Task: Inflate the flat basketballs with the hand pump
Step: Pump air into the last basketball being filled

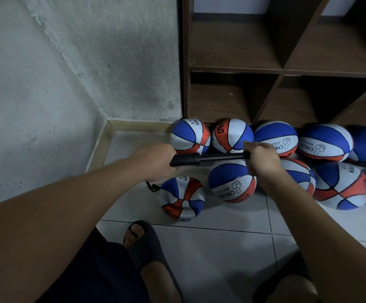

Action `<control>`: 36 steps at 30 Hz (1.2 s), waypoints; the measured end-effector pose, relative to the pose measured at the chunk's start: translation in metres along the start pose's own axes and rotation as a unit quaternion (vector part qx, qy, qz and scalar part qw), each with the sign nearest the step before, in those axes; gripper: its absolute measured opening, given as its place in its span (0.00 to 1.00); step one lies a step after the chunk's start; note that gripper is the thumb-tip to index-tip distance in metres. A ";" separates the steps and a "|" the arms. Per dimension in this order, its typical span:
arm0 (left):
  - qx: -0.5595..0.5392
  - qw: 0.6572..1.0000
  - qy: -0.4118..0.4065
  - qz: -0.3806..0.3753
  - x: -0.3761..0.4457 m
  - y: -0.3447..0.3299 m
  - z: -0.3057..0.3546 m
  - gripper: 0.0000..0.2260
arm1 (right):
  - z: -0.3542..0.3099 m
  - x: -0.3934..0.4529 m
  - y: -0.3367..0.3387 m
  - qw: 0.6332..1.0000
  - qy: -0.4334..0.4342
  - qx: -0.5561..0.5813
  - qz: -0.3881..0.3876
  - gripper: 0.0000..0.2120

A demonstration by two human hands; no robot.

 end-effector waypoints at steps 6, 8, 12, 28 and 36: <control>0.066 0.998 -0.015 0.014 -0.001 -0.002 0.010 0.14 | -0.002 -0.032 -0.040 0.999 0.036 0.002 0.019 0.12; 0.089 0.995 -0.027 0.026 -0.003 -0.003 0.014 0.16 | -0.007 -0.043 -0.055 0.998 0.062 -0.013 0.013 0.15; 0.090 0.995 -0.041 0.025 -0.006 -0.013 0.021 0.16 | -0.009 -0.054 -0.076 0.997 0.074 -0.007 -0.016 0.17; 0.019 1.000 -0.023 0.006 0.002 -0.004 0.004 0.11 | 0.012 -0.009 -0.015 1.000 -0.010 0.016 0.007 0.12; 0.085 0.996 -0.021 0.005 0.000 -0.006 0.009 0.15 | 0.016 -0.022 -0.033 1.000 -0.008 -0.005 0.018 0.12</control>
Point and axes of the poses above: each hand's wrist, its own x-axis towards the middle knuckle, its own y-axis out of the back of the hand, z = x × y, the point moved 9 cm from there along x, towards the middle knuckle, and after that the axes turned 14 degrees about -x, right-handed, at the moved point
